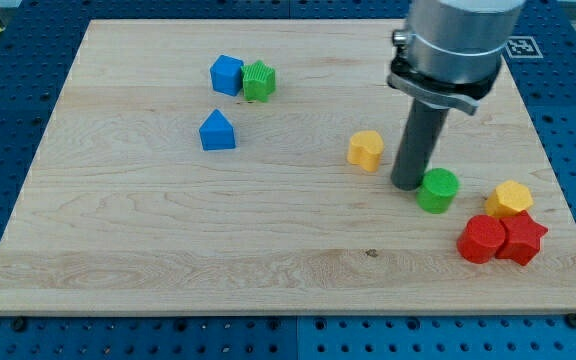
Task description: Place the yellow heart diagonal to the green circle
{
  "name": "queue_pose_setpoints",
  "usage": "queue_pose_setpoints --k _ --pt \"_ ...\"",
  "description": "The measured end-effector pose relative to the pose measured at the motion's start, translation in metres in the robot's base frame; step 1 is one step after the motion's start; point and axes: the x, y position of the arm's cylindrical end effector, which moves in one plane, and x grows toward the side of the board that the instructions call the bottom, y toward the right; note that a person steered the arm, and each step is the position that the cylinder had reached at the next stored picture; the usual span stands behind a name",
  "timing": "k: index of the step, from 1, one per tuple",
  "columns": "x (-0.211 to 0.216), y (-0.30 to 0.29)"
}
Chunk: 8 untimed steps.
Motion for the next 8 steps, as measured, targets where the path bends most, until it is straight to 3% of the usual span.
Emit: queue_pose_setpoints --k 3,4,6,7,8 --pt "0.051 0.051" --pt "0.042 0.030" --pt "-0.003 -0.130" --pt "-0.056 -0.167" --pt "-0.060 -0.147"
